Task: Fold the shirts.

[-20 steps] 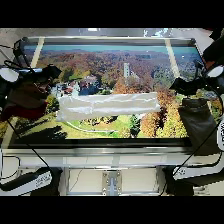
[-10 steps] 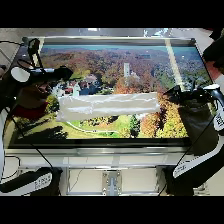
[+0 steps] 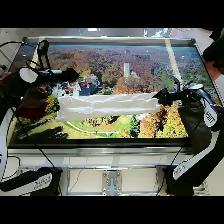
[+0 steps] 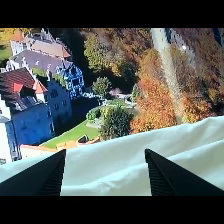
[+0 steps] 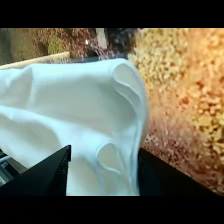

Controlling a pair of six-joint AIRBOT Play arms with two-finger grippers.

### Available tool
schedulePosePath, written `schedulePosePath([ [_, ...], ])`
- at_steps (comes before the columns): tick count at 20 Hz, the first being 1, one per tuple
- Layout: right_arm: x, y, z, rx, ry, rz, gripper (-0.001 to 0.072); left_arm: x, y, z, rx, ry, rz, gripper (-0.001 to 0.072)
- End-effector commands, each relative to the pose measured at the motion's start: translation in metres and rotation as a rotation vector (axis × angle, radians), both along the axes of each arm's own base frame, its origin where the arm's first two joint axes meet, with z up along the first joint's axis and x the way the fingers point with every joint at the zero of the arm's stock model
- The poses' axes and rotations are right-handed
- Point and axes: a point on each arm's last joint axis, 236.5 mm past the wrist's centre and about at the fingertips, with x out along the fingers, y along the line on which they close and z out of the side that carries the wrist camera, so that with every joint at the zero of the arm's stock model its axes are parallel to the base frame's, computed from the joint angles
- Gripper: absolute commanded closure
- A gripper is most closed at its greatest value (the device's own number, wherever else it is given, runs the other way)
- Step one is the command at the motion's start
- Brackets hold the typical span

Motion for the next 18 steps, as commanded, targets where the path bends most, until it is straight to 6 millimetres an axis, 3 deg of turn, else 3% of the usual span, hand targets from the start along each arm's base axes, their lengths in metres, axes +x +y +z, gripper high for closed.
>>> schedulePosePath([
  [1,-0.023,0.033,0.003,0.027,0.051,0.132,0.0349,0.0,-0.013,-0.018,0.002,0.04,-0.025,0.0131],
  [2,-0.032,0.041,0.011,0.058,0.06,0.177,0.05,0.0,-0.019,-0.026,0.004,0.055,-0.036,0.0136],
  [3,-0.039,0.047,0.022,0.092,0.055,0.216,0.065,-0.001,-0.026,-0.034,0.006,0.072,-0.051,0.0224],
  [4,-0.045,0.052,0.039,0.131,0.048,0.246,0.0694,-0.002,-0.034,-0.043,0.009,0.091,-0.069,0.0458],
  [5,-0.048,0.055,0.054,0.151,0.035,0.263,0.0694,-0.005,-0.044,-0.054,0.013,0.111,-0.09,0.0699],
  [8,-0.047,0.058,0.111,0.125,-0.084,0.282,0.0694,-0.02,-0.086,-0.094,0.034,0.195,-0.182,0.0694],
  [12,-0.06,0.062,0.195,0.048,-0.238,0.27,0.0695,-0.068,-0.158,-0.157,0.064,0.341,-0.347,0.0694],
  [16,-0.087,0.069,0.253,0.002,-0.319,0.264,0.0696,-0.12,-0.226,-0.201,0.061,0.424,-0.468,0.0694],
  [18,-0.101,0.076,0.267,-0.016,-0.322,0.273,0.0696,-0.125,-0.246,-0.204,0.052,0.39,-0.477,0.0694],
])
